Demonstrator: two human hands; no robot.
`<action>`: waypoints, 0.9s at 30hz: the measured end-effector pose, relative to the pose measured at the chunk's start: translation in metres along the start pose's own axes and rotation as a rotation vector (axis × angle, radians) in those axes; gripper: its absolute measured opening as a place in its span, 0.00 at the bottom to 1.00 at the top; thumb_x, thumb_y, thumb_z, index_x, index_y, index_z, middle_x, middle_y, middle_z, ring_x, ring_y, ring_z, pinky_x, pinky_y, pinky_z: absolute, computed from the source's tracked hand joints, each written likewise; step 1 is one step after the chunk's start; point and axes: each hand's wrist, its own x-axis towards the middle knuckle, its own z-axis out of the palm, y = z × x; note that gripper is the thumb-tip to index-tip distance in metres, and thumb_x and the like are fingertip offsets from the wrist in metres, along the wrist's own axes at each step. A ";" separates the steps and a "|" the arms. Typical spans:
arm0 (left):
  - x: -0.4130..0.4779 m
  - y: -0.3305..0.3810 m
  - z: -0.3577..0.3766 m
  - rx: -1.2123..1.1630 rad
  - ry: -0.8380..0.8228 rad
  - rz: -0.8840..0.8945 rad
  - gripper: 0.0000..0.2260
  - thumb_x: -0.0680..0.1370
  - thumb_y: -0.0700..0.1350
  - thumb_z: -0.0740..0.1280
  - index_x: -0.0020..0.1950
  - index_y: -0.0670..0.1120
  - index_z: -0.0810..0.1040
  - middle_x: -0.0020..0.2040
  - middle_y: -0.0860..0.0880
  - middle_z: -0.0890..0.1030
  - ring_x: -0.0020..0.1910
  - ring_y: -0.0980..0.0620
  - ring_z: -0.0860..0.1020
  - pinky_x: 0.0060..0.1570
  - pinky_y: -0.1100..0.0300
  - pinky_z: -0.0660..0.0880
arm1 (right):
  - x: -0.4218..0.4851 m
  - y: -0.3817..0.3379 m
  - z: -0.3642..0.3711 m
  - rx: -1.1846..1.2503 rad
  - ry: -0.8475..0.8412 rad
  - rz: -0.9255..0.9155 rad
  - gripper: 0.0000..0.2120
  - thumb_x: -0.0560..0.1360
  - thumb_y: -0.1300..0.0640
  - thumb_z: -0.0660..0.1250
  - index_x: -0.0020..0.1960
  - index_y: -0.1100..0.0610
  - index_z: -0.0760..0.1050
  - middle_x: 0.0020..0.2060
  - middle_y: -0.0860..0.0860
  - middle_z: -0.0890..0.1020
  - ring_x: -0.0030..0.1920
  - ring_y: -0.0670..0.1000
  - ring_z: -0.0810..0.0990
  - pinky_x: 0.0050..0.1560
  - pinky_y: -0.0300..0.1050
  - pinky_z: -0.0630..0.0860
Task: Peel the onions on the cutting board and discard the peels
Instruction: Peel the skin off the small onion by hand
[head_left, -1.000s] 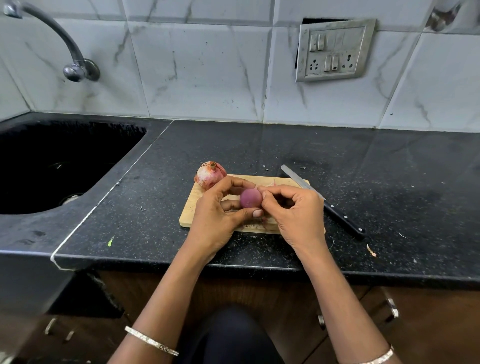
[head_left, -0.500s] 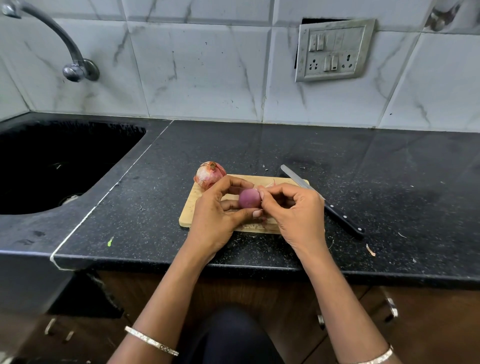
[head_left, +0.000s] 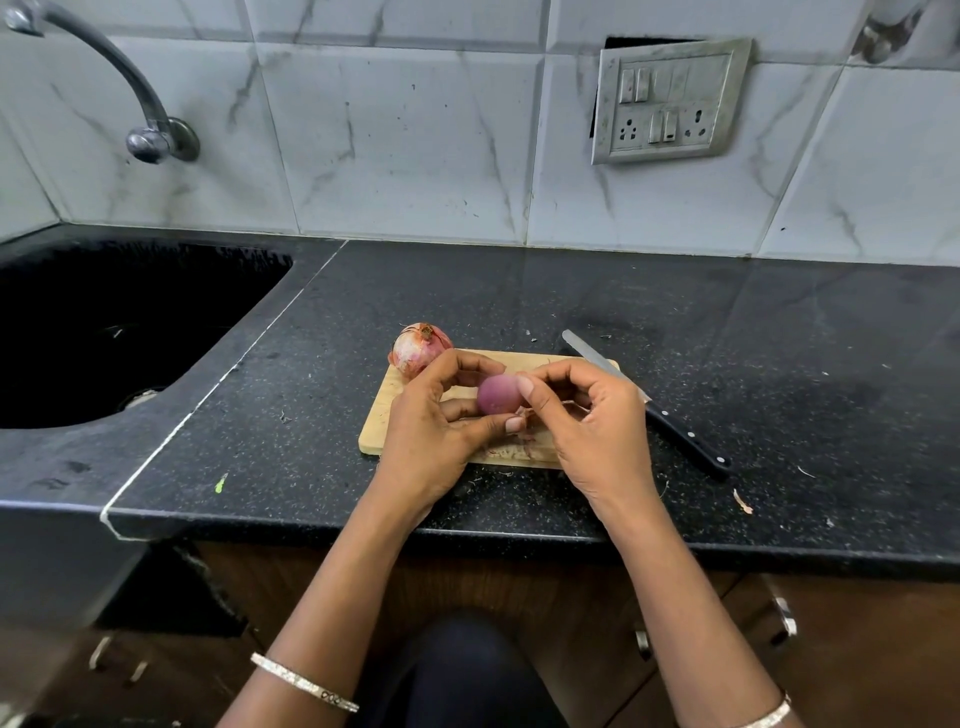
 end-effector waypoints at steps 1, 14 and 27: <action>0.000 0.000 0.000 -0.004 -0.003 -0.002 0.22 0.67 0.30 0.79 0.58 0.42 0.78 0.55 0.45 0.83 0.48 0.47 0.87 0.45 0.58 0.84 | 0.000 0.001 0.000 -0.014 0.018 0.008 0.02 0.76 0.57 0.74 0.45 0.56 0.84 0.40 0.47 0.86 0.44 0.48 0.85 0.48 0.50 0.82; 0.001 0.000 -0.002 -0.021 -0.033 0.032 0.23 0.69 0.33 0.79 0.62 0.46 0.80 0.55 0.44 0.83 0.49 0.51 0.86 0.48 0.60 0.82 | 0.002 0.005 -0.002 -0.029 0.121 0.104 0.10 0.74 0.64 0.74 0.52 0.53 0.83 0.43 0.46 0.86 0.44 0.45 0.84 0.49 0.46 0.83; 0.002 -0.010 -0.004 -0.083 -0.075 -0.017 0.23 0.79 0.30 0.68 0.72 0.46 0.76 0.59 0.45 0.85 0.58 0.48 0.84 0.58 0.55 0.81 | -0.002 -0.005 0.002 -0.018 -0.065 -0.039 0.12 0.74 0.56 0.76 0.58 0.52 0.84 0.50 0.43 0.86 0.52 0.44 0.85 0.51 0.45 0.82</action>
